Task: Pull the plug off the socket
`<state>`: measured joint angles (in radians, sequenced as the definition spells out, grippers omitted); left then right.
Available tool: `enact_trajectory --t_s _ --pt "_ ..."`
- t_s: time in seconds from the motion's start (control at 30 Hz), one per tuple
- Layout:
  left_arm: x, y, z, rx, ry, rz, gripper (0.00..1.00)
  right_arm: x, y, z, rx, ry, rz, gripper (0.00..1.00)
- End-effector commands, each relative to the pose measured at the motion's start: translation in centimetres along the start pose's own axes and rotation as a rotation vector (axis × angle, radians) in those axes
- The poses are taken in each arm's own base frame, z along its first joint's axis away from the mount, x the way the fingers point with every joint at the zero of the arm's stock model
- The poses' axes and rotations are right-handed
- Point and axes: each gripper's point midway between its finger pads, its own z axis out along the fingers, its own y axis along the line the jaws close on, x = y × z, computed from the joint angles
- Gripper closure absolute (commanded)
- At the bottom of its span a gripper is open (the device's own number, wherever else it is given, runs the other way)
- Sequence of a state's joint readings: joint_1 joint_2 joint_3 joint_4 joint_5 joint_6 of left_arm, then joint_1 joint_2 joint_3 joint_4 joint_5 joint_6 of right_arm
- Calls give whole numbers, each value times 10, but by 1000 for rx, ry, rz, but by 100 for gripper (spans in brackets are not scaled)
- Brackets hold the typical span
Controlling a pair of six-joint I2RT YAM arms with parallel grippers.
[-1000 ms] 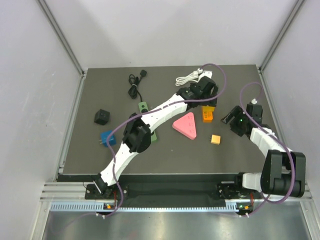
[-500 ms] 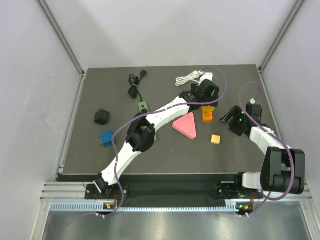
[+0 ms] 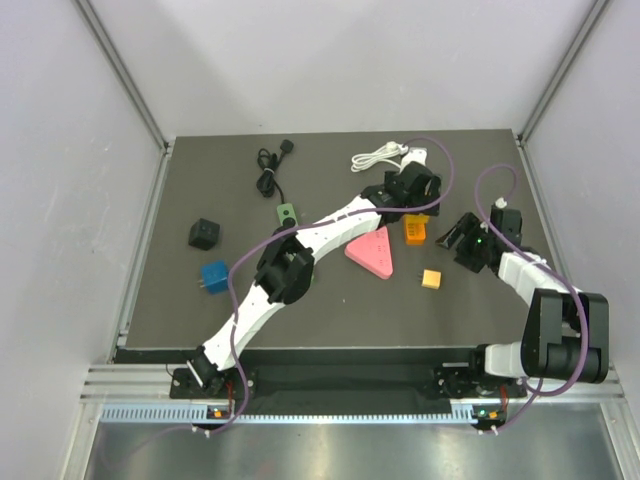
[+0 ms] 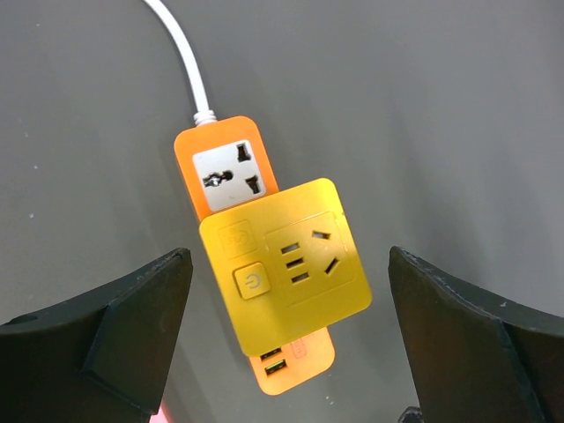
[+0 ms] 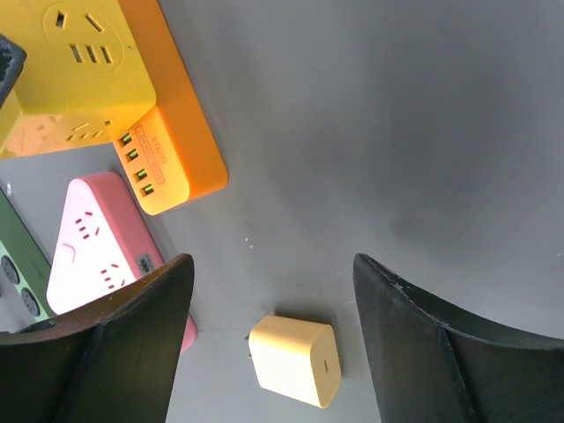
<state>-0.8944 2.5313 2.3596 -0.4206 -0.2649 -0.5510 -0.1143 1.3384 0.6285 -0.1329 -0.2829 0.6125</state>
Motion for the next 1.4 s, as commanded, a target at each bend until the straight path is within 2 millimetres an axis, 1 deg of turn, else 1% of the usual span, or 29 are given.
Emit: enact_trajectory --t_s 0.0,0.2,0.23,0.3,0.33,0.37,0.43,0.47,0.53,0.57,0.6,0.63,0.67,0.7,0.73,0.77,0.8,0.83,0.87,0.9,0.93,0.97,1.0,1.03,1.13,1.2,1.23,1.27,1.37 --pt "-5 -9 8 40 -29 -37 4 -21 19 -3 -58 -59 -48 28" --pt "2 -5 12 42 -4 -34 17 -21 27 -4 -101 -55 -82 25" --pt "2 -5 12 47 -1 -35 21 -19 31 -4 -120 -42 -89 25" --pt "3 -2 13 46 8 -40 26 -18 35 -2 -143 -34 -101 22" --pt "5 0 13 42 17 -38 30 -15 38 -2 -163 -19 -110 21" --pt "6 1 13 41 24 -41 37 -13 38 0 -170 -8 -114 20" --pt "5 5 12 42 36 -48 45 -10 44 0 -200 7 -124 18" --pt "8 7 12 48 51 -52 51 -7 44 2 -208 19 -125 17" --pt "3 9 9 56 56 -65 57 -4 48 4 -226 30 -128 16" --pt "7 9 8 65 71 -67 62 -3 49 5 -227 36 -123 16" --pt "1 10 5 72 68 -78 69 -2 49 6 -228 43 -120 15" --pt "2 11 4 77 73 -81 76 -4 54 6 -236 42 -114 15" --pt "4 11 3 88 88 -88 80 -9 57 8 -248 29 -114 15" --pt "1 12 0 93 88 -92 91 -9 58 9 -252 31 -111 16" --pt "1 14 -1 93 94 -97 98 -12 62 9 -261 22 -99 16" --pt "4 15 -1 92 105 -98 100 -12 64 11 -266 22 -94 17" --pt "0 14 -5 102 102 -101 100 -15 68 12 -277 12 -92 18" --pt "0 14 -6 107 106 -103 100 -16 73 13 -285 10 -86 18" --pt "3 16 -7 106 114 -105 100 -16 73 17 -280 15 -79 19" --pt "-2 17 -9 112 105 -117 100 -17 76 19 -282 15 -79 20" --pt "3 19 -10 118 122 -121 100 -19 84 21 -290 13 -85 20" --pt "3 19 -10 124 126 -128 100 -16 83 27 -282 28 -86 21" --pt "-2 20 -12 130 121 -142 100 -16 87 29 -285 29 -92 22" --pt "1 23 -12 128 131 -148 100 -21 87 32 -276 14 -97 23" --pt "0 23 -15 158 148 -170 100 -24 80 43 -248 6 -100 24" --pt "0 25 -16 173 156 -187 100 -24 78 50 -239 4 -101 26" --pt "3 26 -16 175 165 -193 100 -21 76 54 -241 15 -92 27" --pt "3 25 -16 188 170 -206 100 -21 77 55 -250 14 -89 31" --pt "2 24 -19 208 178 -221 100 -20 75 60 -255 15 -94 37"
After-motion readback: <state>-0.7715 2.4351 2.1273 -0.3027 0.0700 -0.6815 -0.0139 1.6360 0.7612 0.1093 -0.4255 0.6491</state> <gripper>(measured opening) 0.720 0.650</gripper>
